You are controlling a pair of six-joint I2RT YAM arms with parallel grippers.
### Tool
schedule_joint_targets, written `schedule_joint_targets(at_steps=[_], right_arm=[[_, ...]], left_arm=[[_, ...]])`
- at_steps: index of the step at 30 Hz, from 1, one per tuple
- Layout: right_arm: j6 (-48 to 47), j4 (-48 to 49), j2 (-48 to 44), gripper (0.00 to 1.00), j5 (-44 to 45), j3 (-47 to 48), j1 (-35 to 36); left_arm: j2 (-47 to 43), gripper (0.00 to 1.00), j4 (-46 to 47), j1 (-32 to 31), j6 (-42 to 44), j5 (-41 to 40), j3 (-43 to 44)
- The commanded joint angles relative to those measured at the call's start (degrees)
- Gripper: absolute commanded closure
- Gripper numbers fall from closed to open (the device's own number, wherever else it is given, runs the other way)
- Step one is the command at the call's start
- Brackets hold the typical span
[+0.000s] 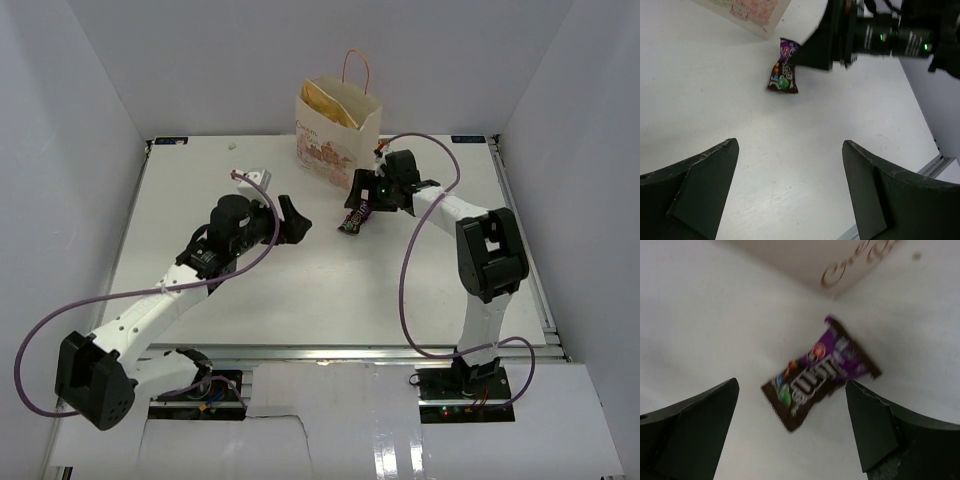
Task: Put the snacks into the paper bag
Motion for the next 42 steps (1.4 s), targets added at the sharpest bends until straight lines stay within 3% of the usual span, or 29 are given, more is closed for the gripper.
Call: schedule_joint_targets(at_steps=[1, 5, 9, 13, 16, 19, 26, 30, 35, 38, 42], right_arm=[[5.04, 0.6, 6.89, 0.07, 13.94, 10.12, 0.91], [5.93, -2.12, 11.73, 0.07, 23.27, 14.96, 2.05], [6.81, -1.52, 13.32, 0.13, 25.83, 15.06, 3.46], [9.53, 0.16, 13.15, 0.29, 24.69, 12.6, 4.07], [10.77, 0.5, 11.48, 0.51, 23.46, 8.66, 4.16], [10.59, 1.21, 8.41, 0.65, 23.11, 5.49, 3.99], [7.08, 5.16, -1.86, 0.92, 16.45, -2.87, 2.5], [-0.47, 8.86, -8.9, 0.92, 7.04, -5.42, 0.56], [-12.23, 8.51, -16.1, 0.92, -10.24, -0.69, -4.79], [-17.33, 7.8, -17.88, 0.92, -12.67, 7.03, -5.68], [-20.59, 8.41, -14.64, 0.92, -8.02, 19.69, -5.07]], left_arm=[[-6.06, 0.05, -1.03, 0.08, -4.63, -2.22, -5.52], [-10.72, 0.04, -4.27, 0.0, -6.48, -3.98, -8.35], [-11.35, 0.04, -5.43, 0.0, -6.92, -6.01, -8.52], [-9.25, 0.04, -5.16, 0.0, -7.18, -5.13, -7.91], [-8.27, 0.04, -4.9, 0.0, -7.18, -4.95, -7.56], [-8.45, 0.04, -4.02, 0.0, -7.27, -4.95, -8.0], [-7.83, 0.04, -1.56, 0.0, -6.92, -1.79, -8.96], [-8.18, 0.04, -0.51, 0.0, -6.48, -1.35, -9.31], [-8.88, 0.04, 1.69, 0.0, -5.87, -1.0, -10.19], [-8.53, 0.04, 2.74, 0.0, -5.25, -0.56, -10.46], [-7.57, 0.04, 3.71, 0.0, -4.46, 0.06, -10.02]])
